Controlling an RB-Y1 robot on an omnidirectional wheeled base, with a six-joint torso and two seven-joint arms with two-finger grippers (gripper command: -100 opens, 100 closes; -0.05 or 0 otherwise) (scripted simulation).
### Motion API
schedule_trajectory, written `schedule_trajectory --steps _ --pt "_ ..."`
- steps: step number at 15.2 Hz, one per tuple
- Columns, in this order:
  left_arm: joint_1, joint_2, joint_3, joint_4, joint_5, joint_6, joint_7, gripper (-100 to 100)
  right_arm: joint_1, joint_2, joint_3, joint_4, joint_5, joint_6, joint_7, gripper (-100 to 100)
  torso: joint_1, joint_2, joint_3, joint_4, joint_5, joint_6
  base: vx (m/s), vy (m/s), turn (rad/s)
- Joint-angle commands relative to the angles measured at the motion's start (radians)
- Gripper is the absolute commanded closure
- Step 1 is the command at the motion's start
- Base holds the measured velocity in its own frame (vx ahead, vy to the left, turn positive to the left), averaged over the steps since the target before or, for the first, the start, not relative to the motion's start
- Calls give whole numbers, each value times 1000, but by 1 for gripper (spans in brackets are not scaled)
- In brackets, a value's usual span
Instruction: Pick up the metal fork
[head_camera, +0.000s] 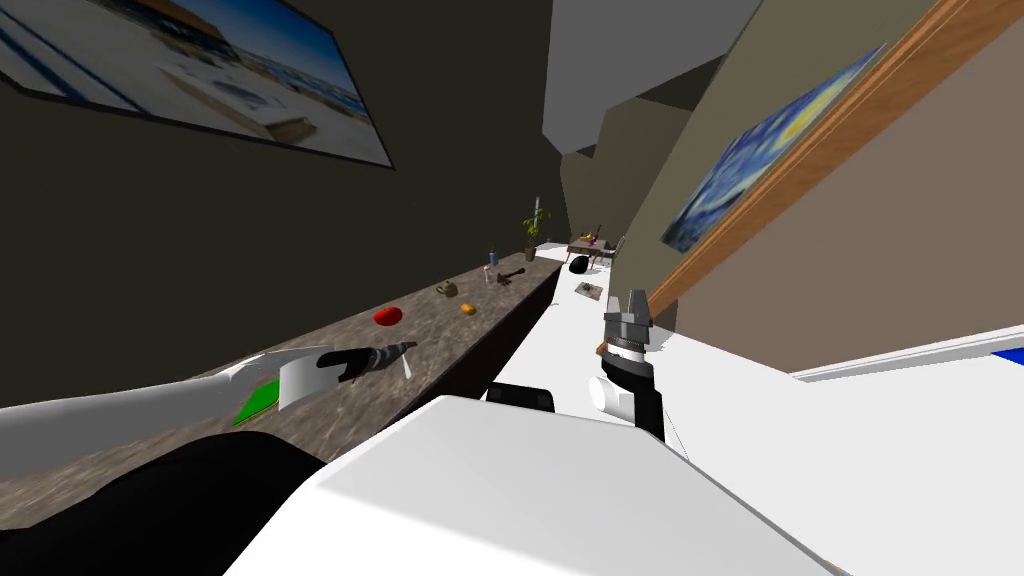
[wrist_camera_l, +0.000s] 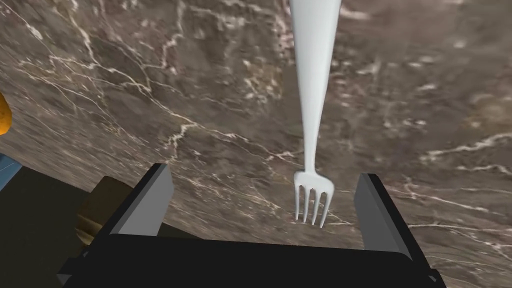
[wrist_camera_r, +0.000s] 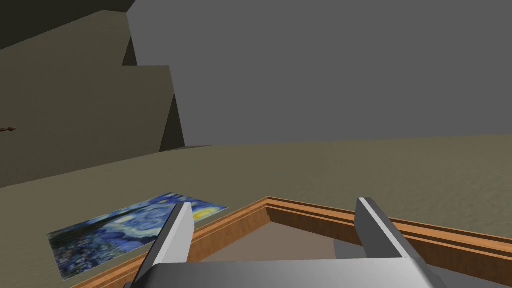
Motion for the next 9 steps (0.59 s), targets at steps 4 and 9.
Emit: schedule_trajectory --steps 4,9 --pt "35 59 -34 19 43 20 18 -100 0 0 0 0 0 0 0 0 0 -1 0 0 0 0 20 8 -191" --pt "72 117 -102 38 100 51 39 -100 0 0 0 0 0 0 0 0 -1 0 0 0 0 0 18 3 -188"
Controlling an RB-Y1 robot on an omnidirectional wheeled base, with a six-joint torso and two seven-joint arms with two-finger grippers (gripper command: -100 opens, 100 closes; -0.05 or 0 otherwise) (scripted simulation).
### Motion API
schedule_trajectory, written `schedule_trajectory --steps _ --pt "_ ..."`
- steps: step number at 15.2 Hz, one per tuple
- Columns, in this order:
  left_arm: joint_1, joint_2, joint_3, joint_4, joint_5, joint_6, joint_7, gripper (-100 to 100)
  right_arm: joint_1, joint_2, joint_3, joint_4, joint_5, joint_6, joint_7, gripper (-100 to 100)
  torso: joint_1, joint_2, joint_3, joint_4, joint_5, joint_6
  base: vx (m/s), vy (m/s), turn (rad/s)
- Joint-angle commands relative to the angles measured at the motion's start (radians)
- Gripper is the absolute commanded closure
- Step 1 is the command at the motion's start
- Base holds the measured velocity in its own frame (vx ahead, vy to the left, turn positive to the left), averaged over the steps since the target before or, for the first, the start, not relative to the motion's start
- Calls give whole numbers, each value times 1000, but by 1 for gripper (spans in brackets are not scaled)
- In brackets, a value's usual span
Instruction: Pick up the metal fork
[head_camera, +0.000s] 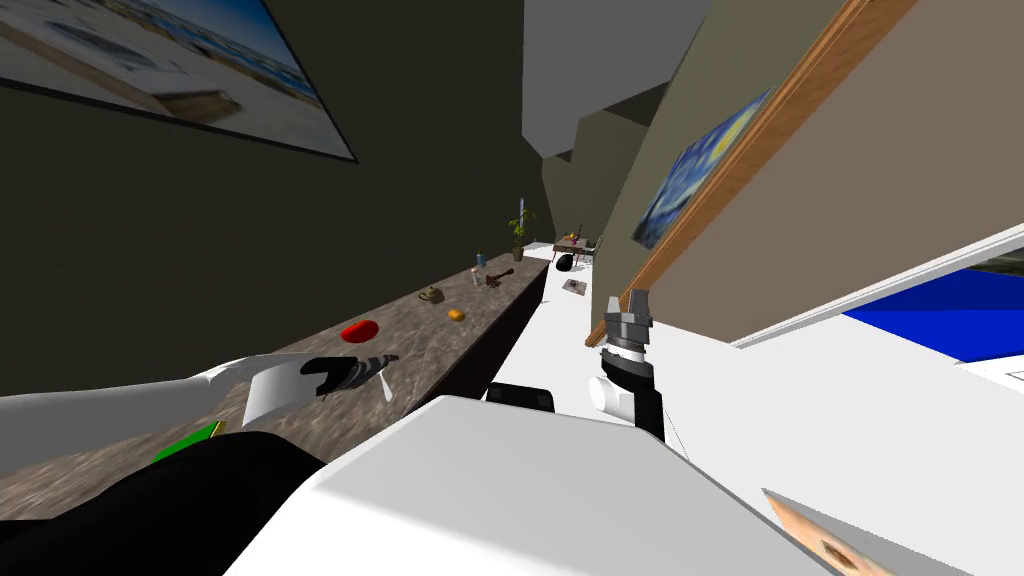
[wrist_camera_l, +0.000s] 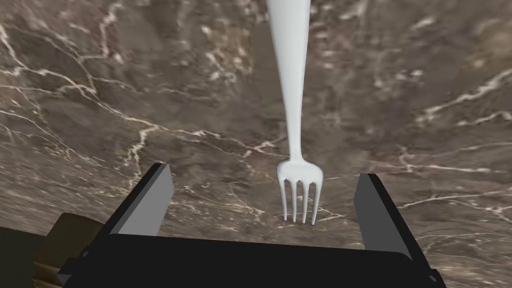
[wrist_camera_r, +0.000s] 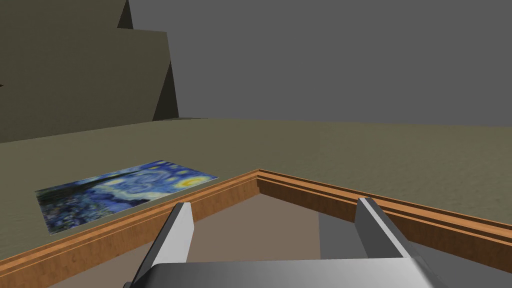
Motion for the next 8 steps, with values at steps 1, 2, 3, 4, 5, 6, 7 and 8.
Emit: schedule_trajectory --steps 1,2,3,4,5,6,7,8 --pt "22 35 -41 13 36 5 13 -100 0 0 0 0 0 0 0 0 0 0 0 0 0 0 34 5 -217" --pt "22 35 -41 13 36 5 13 -100 0 0 0 0 0 0 0 0 0 0 0 0 0 0 31 8 -152" --pt "22 35 -41 13 36 5 13 -100 0 0 0 0 0 0 0 0 0 0 0 0 0 0 19 8 -47" --pt "31 44 -58 16 48 11 17 -100 0 0 0 0 0 0 0 0 0 0 0 0 0 -1 16 1 -84" --pt "37 50 -70 18 57 16 21 -100 0 0 0 0 0 0 0 0 0 0 0 0 0 0 20 0 -179" --pt "37 50 -70 18 57 16 21 -100 0 0 0 0 0 0 0 0 0 0 0 0 0 0 19 4 -120" --pt "37 50 -70 18 57 16 21 -100 0 0 0 0 0 0 0 0 0 1 0 0 0 0 13 7 -17" --pt "37 50 -70 18 57 16 21 -100 0 0 0 0 0 0 0 0 0 1 1 0 0 -1 7 4 21"
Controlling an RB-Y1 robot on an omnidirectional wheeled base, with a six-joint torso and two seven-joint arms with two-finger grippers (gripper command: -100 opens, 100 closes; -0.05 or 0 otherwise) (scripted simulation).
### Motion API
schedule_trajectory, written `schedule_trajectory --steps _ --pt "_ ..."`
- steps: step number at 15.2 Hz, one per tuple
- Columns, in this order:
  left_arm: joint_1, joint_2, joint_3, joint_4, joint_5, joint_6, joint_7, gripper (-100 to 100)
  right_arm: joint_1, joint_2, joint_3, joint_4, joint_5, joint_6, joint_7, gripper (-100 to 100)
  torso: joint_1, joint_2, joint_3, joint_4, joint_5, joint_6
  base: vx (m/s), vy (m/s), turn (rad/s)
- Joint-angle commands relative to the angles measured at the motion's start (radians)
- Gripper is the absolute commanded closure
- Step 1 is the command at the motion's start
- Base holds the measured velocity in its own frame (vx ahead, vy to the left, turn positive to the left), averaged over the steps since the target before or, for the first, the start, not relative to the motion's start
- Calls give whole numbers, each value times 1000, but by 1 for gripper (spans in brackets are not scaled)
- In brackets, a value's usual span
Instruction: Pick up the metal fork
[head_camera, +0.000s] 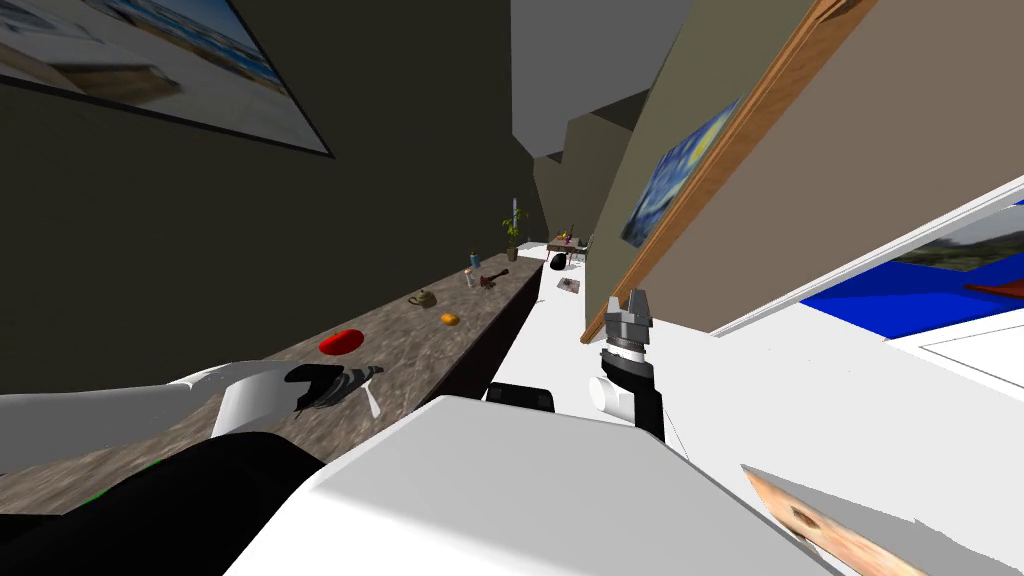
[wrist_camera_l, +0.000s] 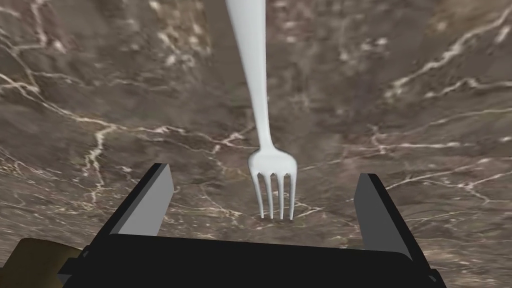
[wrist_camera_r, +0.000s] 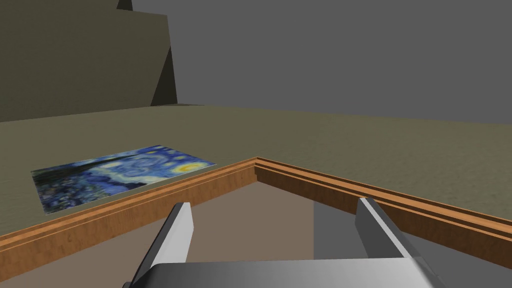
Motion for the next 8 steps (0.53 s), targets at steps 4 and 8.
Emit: schedule_trajectory --steps 4,8 --pt "-5 -66 -5 35 -34 3 -11 -100 0 0 0 0 0 0 0 0 1 0 0 0 0 0 20 9 -34" --pt "-2 -89 -1 45 -51 6 -8 -100 0 0 0 0 0 0 0 0 1 -1 -1 0 0 0 31 13 -32"
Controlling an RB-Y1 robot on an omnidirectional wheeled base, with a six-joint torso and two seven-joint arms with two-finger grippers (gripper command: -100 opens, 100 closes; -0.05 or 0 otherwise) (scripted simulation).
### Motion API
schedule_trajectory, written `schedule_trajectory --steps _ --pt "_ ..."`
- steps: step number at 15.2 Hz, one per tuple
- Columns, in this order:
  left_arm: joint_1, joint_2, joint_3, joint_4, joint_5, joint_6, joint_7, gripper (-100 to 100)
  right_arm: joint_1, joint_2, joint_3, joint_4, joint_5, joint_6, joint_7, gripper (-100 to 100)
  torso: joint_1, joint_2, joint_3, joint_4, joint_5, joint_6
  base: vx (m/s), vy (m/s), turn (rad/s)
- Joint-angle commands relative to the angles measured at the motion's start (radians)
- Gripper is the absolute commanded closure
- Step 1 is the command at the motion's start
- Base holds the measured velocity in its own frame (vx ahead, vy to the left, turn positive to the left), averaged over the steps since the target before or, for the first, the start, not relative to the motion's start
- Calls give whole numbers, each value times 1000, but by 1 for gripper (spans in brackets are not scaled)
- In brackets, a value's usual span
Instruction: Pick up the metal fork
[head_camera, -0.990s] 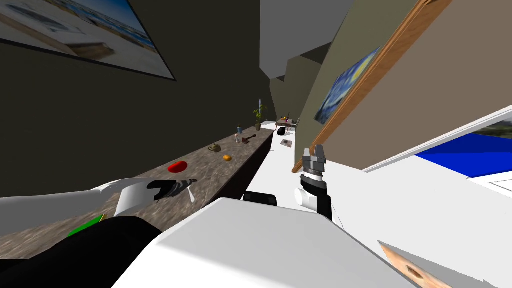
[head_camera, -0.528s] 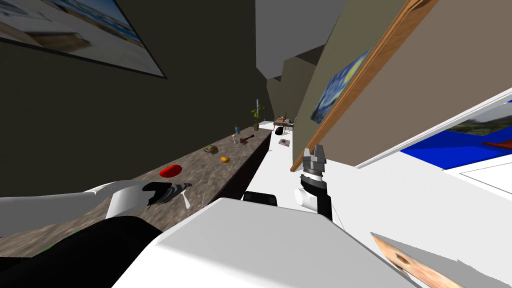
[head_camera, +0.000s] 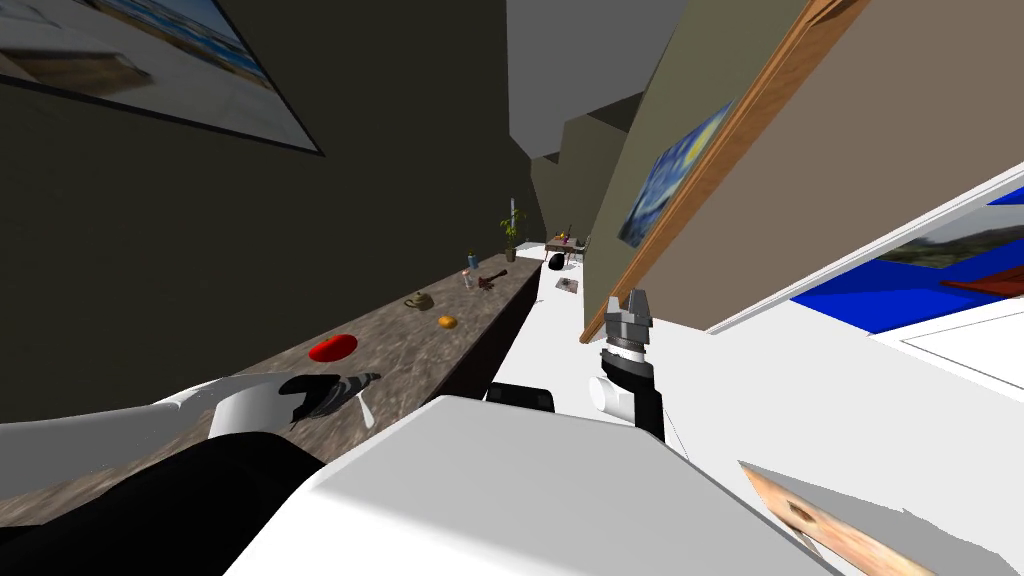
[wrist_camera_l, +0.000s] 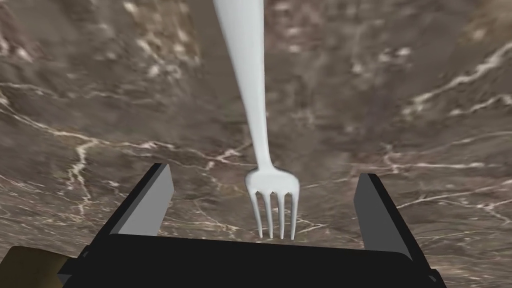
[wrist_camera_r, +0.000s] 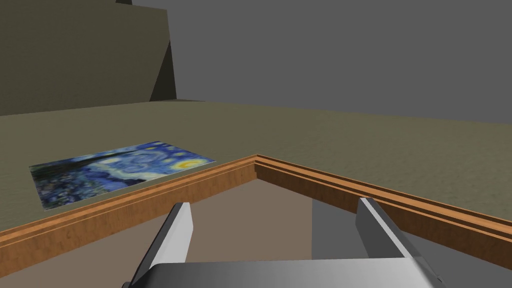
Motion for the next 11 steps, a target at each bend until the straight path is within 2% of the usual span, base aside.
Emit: schedule_trajectory --steps 1,5,6,10,11 --pt "0 0 0 0 0 0 0 100 0 0 0 0 0 0 0 0 0 0 0 0 0 0 7 4 0" --pt "1 1 -1 1 0 1 0 100 0 0 0 0 0 0 0 0 0 0 0 0 2 2 0 1 5" --pt "-2 38 -3 -18 25 -3 1 100 0 0 0 0 0 0 0 0 1 0 0 0 2 2 -15 -11 47" --pt "3 93 2 -48 52 -5 14 100 0 0 0 0 0 0 0 0 -1 2 1 0 1 1 -37 -17 47" --pt "-7 71 -5 -35 50 -4 1 100 0 0 0 0 0 0 0 0 0 3 1 0 1 1 -23 -4 14"
